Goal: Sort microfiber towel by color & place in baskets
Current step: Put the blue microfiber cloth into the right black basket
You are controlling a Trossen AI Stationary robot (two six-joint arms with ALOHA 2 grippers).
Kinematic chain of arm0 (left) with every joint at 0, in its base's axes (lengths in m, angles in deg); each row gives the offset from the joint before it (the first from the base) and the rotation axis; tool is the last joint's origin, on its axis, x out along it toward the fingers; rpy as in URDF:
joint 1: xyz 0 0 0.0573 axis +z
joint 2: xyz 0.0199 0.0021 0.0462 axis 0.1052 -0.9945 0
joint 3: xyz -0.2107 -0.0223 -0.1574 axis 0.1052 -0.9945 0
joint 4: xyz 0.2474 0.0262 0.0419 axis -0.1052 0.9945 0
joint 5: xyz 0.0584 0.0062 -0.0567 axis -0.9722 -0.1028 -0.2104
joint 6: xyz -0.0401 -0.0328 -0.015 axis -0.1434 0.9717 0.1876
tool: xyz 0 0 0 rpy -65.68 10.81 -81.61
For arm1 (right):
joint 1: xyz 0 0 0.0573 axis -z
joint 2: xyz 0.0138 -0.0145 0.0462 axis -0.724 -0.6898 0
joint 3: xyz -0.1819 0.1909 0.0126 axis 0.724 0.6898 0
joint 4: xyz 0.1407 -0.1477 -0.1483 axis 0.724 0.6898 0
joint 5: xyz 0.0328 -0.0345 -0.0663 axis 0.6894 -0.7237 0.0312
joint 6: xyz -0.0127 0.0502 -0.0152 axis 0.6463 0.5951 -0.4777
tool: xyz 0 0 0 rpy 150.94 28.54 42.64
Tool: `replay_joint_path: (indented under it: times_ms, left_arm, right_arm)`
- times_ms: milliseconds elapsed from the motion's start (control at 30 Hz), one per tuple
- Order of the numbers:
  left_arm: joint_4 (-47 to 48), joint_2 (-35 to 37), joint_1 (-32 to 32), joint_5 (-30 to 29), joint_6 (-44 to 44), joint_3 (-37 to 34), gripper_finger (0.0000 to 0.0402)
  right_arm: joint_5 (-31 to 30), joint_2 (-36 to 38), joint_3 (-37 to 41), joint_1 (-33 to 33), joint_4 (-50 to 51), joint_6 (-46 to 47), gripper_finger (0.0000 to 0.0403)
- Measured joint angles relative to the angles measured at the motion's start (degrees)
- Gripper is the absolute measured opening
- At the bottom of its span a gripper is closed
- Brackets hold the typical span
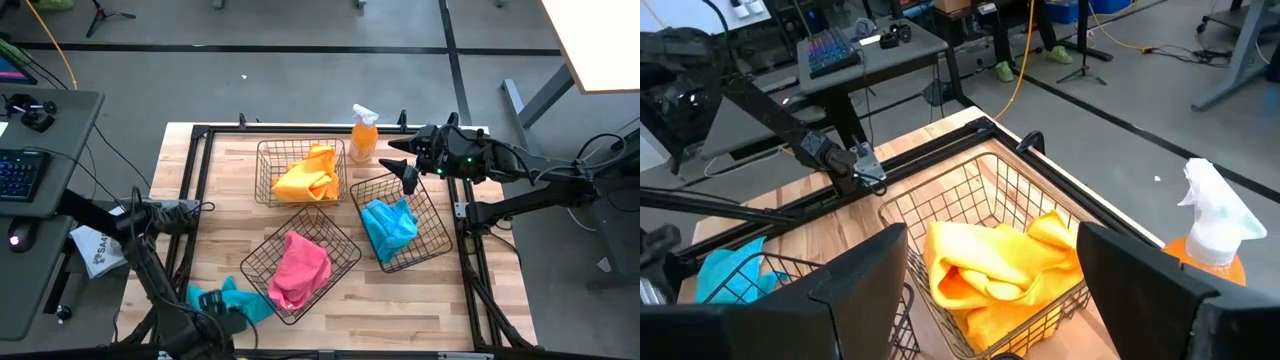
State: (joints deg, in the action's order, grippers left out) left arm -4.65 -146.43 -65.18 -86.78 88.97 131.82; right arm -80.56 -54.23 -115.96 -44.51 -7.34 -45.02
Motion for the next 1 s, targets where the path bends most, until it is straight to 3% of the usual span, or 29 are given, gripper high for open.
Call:
replay_joint_path:
  times_ms: [133, 333, 533, 633, 800, 1000]
  left_arm:
    - [1.2, 0.9, -1.8, -1.3, 2.8, -1.1, 0.0248]
    - [-6.9, 3.8, -3.3, 2.9, 0.4, -11.2, 0.0248]
    - [-9.5, 9.3, -2.6, 0.2, -1.5, -18.8, 0.0248]
    - [-13.4, 10.8, -2.8, 1.9, -4.4, -23.0, 0.0248]
    - [-22.8, 10.7, -2.7, 3.9, -9.1, -28.1, 0.0248]
    - [-23.1, 10.3, -2.4, 3.6, -6.4, -33.0, 0.0248]
  right_arm:
    - [-0.1, 0.0, 0.0, 0.0, 0.0, -0.1, 0.0288]
    - [-0.1, 0.0, 0.0, 0.0, 0.0, 0.0, 0.0288]
    - [-0.1, 0.0, 0.0, 0.0, 0.0, 0.2, 0.0288]
    - [-0.1, 0.0, 0.0, 0.0, 0.0, 1.0, 0.0288]
    - [-0.2, 0.0, 0.0, 0.0, 0.9, 1.3, 0.0288]
    - [-0.3, 0.0, 0.0, 0.0, 4.5, 3.8, 0.0288]
